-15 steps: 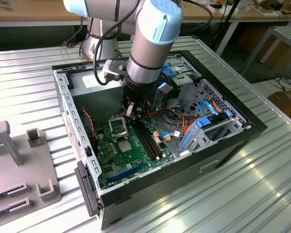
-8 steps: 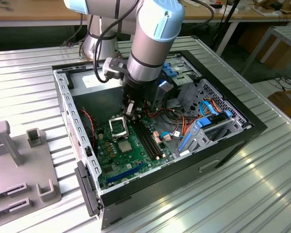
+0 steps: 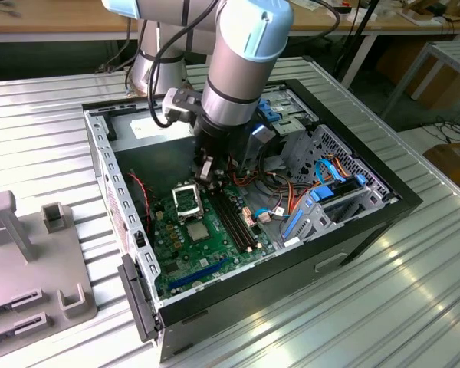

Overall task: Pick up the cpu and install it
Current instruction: 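Close the cpu cover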

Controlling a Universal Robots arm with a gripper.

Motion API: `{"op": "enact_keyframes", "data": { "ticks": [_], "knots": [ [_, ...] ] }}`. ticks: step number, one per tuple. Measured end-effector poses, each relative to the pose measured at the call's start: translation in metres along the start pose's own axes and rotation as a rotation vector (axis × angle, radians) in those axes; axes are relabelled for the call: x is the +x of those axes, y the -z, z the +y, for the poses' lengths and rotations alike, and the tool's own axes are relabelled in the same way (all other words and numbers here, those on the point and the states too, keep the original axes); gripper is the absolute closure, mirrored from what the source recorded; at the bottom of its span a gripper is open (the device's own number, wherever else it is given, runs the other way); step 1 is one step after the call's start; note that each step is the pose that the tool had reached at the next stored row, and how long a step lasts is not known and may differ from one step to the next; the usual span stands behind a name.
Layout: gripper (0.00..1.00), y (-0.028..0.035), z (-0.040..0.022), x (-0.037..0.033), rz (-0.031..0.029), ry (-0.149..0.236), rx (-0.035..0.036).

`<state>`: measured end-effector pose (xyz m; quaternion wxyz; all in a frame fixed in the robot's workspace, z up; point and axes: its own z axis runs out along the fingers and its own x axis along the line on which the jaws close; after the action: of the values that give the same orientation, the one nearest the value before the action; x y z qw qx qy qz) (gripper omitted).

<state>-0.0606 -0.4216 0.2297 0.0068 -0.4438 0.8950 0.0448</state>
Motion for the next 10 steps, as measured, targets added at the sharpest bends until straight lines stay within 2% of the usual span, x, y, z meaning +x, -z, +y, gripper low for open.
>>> {"op": "enact_keyframes", "data": {
  "ticks": [4,10],
  "knots": [
    [0.89,0.0014,0.0001,0.0000,0.0117,0.000,0.0087],
    [0.89,0.0055,0.0004,-0.0002,0.0184,-0.001,0.0136]
  ]
}}
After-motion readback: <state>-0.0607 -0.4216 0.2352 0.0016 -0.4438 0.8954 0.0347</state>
